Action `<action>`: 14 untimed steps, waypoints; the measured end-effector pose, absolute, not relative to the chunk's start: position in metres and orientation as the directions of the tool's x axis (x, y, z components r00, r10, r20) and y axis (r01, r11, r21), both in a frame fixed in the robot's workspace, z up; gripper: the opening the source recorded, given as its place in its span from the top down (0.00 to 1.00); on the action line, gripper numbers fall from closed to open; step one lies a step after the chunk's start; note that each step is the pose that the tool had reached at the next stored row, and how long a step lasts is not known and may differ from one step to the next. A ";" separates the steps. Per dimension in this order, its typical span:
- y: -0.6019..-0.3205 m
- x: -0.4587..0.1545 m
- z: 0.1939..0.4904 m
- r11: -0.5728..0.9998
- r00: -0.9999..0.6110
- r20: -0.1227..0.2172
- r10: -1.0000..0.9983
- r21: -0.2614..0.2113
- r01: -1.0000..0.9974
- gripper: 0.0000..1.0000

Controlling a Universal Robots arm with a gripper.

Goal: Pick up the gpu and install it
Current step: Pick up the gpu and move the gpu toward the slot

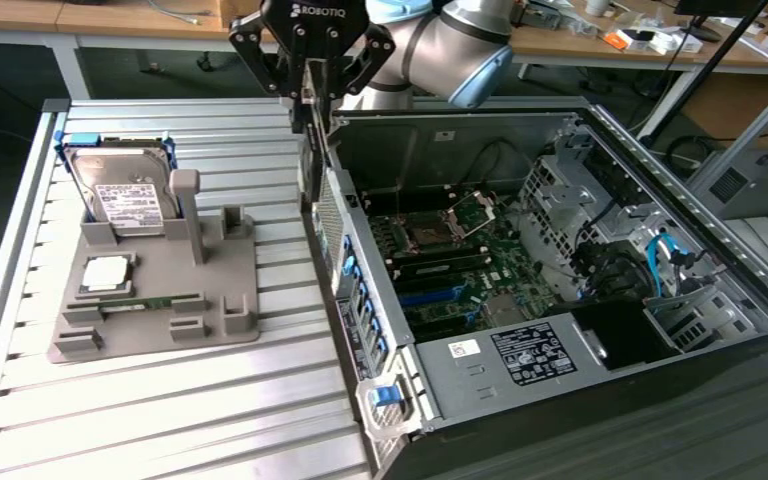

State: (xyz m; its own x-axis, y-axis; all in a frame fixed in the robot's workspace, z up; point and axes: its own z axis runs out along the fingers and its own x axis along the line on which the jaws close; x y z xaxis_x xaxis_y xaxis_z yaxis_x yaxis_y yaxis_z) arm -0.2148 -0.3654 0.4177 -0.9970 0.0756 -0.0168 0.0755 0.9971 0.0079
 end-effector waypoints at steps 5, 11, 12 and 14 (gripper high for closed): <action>-0.365 -0.211 0.418 0.997 -0.997 -0.017 0.076 0.008 0.076 0.70; -0.365 -0.209 0.418 0.997 -0.997 -0.017 0.076 0.008 0.075 0.70; -0.365 -0.209 0.418 0.997 -0.997 -0.017 0.076 0.008 0.075 0.70; -0.365 -0.208 0.418 0.997 -0.997 -0.017 0.076 0.008 0.075 0.70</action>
